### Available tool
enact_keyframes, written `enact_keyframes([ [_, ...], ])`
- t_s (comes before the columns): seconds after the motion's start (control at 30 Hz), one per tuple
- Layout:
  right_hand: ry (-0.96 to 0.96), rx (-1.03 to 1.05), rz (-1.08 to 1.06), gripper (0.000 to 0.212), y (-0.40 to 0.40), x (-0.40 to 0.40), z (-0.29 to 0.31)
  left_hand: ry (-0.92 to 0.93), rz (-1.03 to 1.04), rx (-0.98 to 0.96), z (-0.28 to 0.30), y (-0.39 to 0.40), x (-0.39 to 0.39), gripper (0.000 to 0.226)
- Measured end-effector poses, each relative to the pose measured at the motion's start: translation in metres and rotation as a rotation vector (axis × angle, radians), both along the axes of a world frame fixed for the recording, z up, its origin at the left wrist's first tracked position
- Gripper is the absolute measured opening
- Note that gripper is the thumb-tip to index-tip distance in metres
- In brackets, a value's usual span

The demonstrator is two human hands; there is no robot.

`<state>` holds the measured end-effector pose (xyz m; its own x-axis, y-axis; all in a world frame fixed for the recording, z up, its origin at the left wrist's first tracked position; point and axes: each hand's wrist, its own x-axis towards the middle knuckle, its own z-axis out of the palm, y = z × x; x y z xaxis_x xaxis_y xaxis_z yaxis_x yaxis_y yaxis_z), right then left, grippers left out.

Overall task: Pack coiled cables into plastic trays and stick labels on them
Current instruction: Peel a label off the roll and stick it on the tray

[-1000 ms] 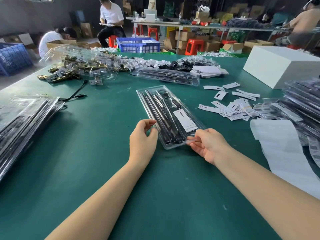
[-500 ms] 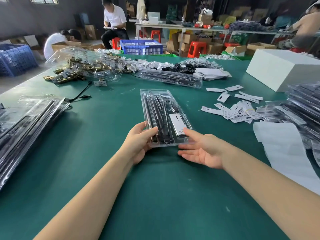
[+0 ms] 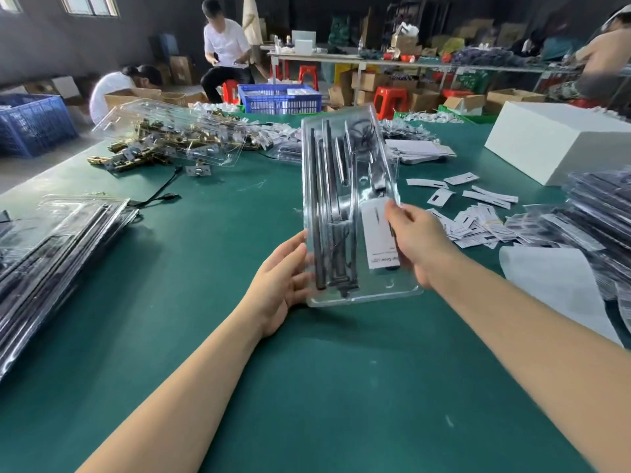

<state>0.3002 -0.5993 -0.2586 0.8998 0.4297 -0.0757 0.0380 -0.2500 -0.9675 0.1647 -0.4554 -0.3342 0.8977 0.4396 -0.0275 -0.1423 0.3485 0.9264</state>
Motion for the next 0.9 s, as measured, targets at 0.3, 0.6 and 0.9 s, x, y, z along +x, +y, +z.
enact_keyframes([
  [0.3, -1.265, -0.436, 0.144, 0.036, -0.030, 0.046, 0.061, -0.045, 0.380, 0.036, 0.000, -0.004, 0.003, 0.033],
  [0.6, -1.856, -0.494, 0.397, 0.038, -0.062, 0.039, -0.029, -0.082, 0.976, 1.460, 0.007, -0.014, -0.009, 0.063],
  [0.9, -1.177, -0.882, 0.572, 0.045, -0.087, 0.036, -0.074, 0.217, 0.040, 1.653, -0.006, -0.035, 0.002, 0.035],
])
